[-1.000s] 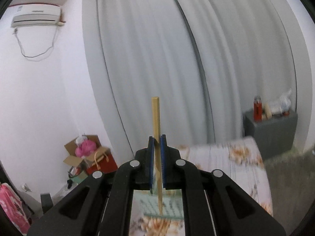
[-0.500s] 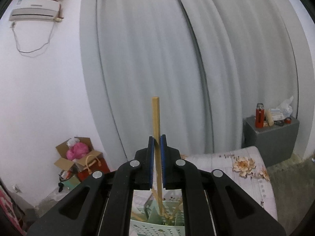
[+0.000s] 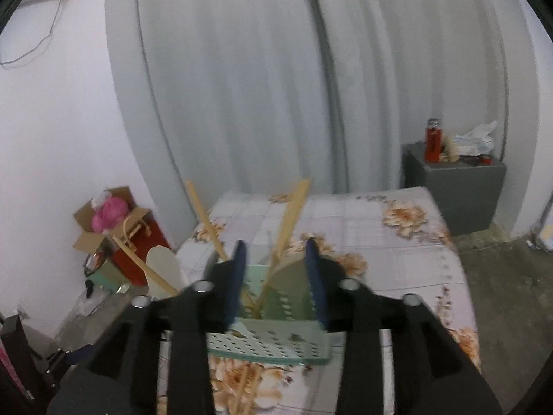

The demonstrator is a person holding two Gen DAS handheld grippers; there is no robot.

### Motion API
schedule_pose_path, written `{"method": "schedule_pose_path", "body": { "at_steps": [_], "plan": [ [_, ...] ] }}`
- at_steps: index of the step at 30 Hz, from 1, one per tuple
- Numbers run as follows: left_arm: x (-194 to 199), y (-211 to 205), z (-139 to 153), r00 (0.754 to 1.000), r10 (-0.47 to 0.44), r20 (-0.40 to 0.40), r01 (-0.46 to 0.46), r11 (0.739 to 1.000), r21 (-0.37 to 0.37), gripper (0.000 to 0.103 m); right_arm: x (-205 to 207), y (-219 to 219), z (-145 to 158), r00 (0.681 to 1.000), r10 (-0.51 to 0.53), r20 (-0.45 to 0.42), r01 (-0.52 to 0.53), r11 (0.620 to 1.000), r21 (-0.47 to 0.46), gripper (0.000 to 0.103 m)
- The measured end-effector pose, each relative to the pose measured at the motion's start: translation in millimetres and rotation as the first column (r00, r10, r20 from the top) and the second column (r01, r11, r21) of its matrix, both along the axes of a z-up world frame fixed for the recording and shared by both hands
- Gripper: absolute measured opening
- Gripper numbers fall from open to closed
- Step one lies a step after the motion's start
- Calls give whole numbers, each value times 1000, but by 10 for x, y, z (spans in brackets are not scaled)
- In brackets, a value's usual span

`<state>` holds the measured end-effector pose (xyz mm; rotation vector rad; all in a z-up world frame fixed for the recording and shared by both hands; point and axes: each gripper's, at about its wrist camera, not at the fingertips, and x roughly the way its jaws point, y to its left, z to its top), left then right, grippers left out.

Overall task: Organize utensils
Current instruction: 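Lower the right tool's chopstick into the basket and open the right tool, then move both tools down to the loose wooden chopsticks beside the basket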

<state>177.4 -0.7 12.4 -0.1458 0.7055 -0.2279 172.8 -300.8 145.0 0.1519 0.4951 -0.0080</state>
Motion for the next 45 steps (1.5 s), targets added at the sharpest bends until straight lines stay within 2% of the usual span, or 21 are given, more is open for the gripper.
{"method": "schedule_pose_path", "body": {
  "at_steps": [4, 7, 11, 13, 15, 18, 20, 21, 23, 31, 36, 40, 45],
  "plan": [
    [0, -62, -44, 1000, -12, -16, 12, 1000, 10, 79, -433, -132, 21, 999, -27, 26, 27, 999, 20, 39],
    [-11, -151, -83, 999, -34, -26, 35, 999, 24, 79, -676, -159, -79, 1000, -30, 4, 30, 999, 40, 40],
    [-26, -354, -169, 994, -95, -60, 97, 994, 43, 79, -911, -154, -505, 993, -21, -117, 30, 996, 79, 40],
    [-56, -501, -227, 987, -143, -73, 147, 988, 56, 79, -1004, -121, -825, 978, -24, -209, 43, 995, 87, 40],
    [-94, -667, -295, 976, -200, -90, 207, 976, 66, 79, -1058, -99, -1040, 964, -17, -264, 48, 993, 109, 40],
    [-121, -886, -404, 957, -264, -124, 275, 958, 84, 67, -1160, -88, -1330, 943, -16, -332, 65, 988, 138, 40],
    [-120, -997, -473, 945, -293, -145, 307, 948, 85, 55, -1206, -80, -1443, 934, -9, -357, 68, 986, 152, 40],
    [-107, -1049, -507, 941, -301, -156, 317, 944, 88, 52, -1223, -82, -1482, 932, -4, -363, 66, 985, 159, 40],
    [-74, -1150, -569, 933, -314, -176, 333, 938, 96, 43, -1249, -78, -1505, 931, 3, -364, 59, 985, 161, 40],
    [-22, -1402, -679, 921, -328, -211, 356, 928, 111, 30, -1283, -59, -1485, 937, 23, -349, 36, 986, 163, 40],
    [-33, -1475, -688, 926, -322, -196, 353, 923, 152, 22, -1294, -54, -1493, 937, 25, -348, 36, 985, 166, 40],
    [-14, -1449, -695, 933, -306, -189, 338, 925, 172, 7, -1299, -48, -1491, 937, 27, -349, 33, 986, 164, 41],
    [-17, -1247, -679, 941, -275, -197, 310, 935, 172, 5, -1258, 17, -1515, 932, 55, -358, 5, 986, 165, 40]
  ]
}}
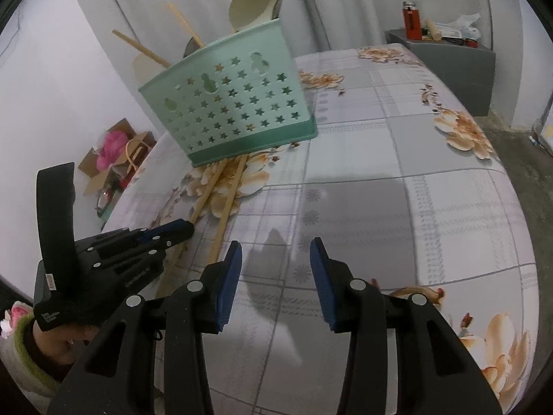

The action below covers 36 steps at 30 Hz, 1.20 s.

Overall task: Organize utensils
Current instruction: 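Move both tools down to the loose wooden chopsticks beside the basket, then grasp a wooden chopstick with the right tool while the left tool grasps another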

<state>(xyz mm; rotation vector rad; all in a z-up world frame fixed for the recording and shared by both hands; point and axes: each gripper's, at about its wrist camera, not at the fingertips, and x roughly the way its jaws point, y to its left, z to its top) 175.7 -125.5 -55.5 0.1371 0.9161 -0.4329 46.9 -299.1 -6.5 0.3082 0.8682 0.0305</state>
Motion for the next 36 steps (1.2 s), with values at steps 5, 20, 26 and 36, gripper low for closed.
{"method": "schedule_pose_path", "body": {
  "at_steps": [5, 20, 26, 36],
  "plan": [
    [-103, 201, -3, 999, 36, 4, -36, 999, 15, 4, 111, 211, -67, 996, 84, -25, -85, 996, -11, 40],
    [-202, 380, 8, 997, 74, 3, -74, 997, 16, 4, 310, 803, -296, 971, 204, -125, -228, 948, -222, 35],
    [-193, 376, 3, 997, 75, 3, -75, 997, 16, 4, 305, 765, -312, 973, 191, -127, -217, 946, -239, 23],
    [-199, 378, 1, 997, 73, 5, -73, 997, 19, 4, 304, 683, -325, 978, 169, -120, -193, 955, -225, 8]
  ]
}}
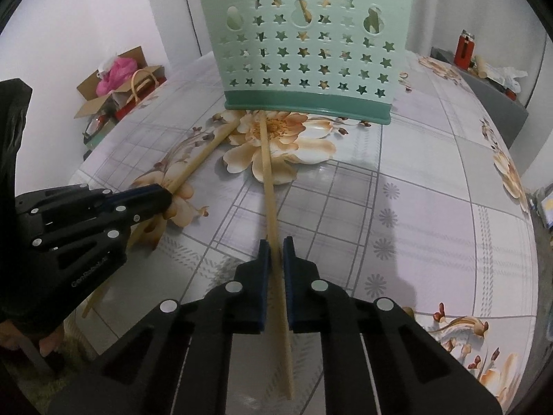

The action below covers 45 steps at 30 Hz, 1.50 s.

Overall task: Organize utensils
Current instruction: 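Grasp a wooden chopstick with the right tool while the left tool grasps another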

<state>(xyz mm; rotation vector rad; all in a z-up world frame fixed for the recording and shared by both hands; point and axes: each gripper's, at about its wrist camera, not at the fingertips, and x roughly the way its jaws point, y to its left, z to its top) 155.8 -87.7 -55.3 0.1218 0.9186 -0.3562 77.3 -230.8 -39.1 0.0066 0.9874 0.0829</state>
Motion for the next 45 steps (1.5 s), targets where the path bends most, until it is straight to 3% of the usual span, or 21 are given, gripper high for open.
{"method": "schedule_pose_path", "body": {
  "at_steps": [27, 35, 38, 45],
  "plan": [
    [-16, 3, -8, 1000, 0, 0, 0, 1000, -3, 4, -7, -11, -4, 1000, -2, 3, 2, 1000, 4, 8],
    [-10, 35, -1, 1000, 1, -5, -1, 1000, -13, 4, -41, -108, 30, 999, -44, -5, 44, 999, -3, 7],
    [-9, 63, 14, 1000, 1, -25, -1, 1000, -23, 4, -103, -191, 43, 998, -65, -25, 64, 998, -7, 7],
    [8, 213, 20, 990, -14, -144, -5, 992, -129, 4, -274, -353, 55, 993, -73, -88, 74, 997, 19, 7]
  ]
}}
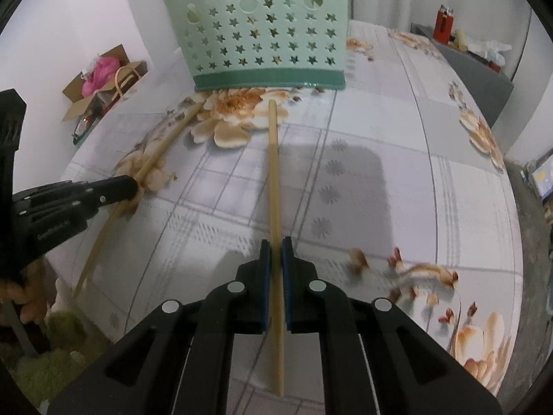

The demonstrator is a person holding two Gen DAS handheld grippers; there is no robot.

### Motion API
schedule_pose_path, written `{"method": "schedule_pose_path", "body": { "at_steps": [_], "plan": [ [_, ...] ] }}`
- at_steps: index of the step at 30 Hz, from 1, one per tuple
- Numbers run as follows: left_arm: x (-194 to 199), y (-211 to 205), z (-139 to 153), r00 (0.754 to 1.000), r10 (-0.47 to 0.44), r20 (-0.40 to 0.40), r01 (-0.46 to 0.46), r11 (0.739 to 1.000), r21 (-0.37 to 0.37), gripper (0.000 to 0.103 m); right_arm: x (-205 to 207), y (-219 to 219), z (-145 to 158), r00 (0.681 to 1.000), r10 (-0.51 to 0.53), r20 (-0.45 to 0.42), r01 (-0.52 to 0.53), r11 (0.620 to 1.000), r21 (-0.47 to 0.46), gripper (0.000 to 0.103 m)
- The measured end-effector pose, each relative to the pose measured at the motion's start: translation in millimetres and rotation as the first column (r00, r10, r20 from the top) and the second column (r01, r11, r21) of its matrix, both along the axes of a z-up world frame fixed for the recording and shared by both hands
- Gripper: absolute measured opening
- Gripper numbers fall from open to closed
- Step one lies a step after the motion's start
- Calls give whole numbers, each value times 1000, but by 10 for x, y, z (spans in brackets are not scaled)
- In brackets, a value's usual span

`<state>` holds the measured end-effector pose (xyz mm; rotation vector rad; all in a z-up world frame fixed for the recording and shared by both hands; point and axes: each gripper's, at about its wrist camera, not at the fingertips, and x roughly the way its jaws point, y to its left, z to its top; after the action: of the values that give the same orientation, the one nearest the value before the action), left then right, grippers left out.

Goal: Organize utensils

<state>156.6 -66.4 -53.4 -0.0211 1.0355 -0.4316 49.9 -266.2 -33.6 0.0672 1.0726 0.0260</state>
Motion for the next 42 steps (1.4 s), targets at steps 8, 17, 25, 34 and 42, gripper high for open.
{"method": "schedule_pose_path", "body": {
  "at_steps": [8, 17, 25, 34, 42],
  "plan": [
    [-7, -87, -9, 1000, -9, 19, 8, 1000, 21, 6, 142, -61, -5, 1000, -22, 15, 21, 999, 41, 16],
    [203, -354, -32, 991, -62, 116, 44, 988, 150, 6, 456, -73, -20, 999, 15, 36, -16, 1000, 24, 17],
    [169, -327, -34, 988, -41, 152, 20, 990, 137, 5, 563, 25, -26, 998, 46, 34, -45, 998, -32, 7],
    [-59, -137, -45, 988, -5, 152, -9, 996, 93, 5, 440, 160, -25, 999, 42, 27, -40, 996, -85, 7],
    [-194, 109, -95, 985, 54, 165, -54, 999, -3, 5, 349, 351, -14, 999, 44, -12, -45, 983, -176, 7]
  ]
}}
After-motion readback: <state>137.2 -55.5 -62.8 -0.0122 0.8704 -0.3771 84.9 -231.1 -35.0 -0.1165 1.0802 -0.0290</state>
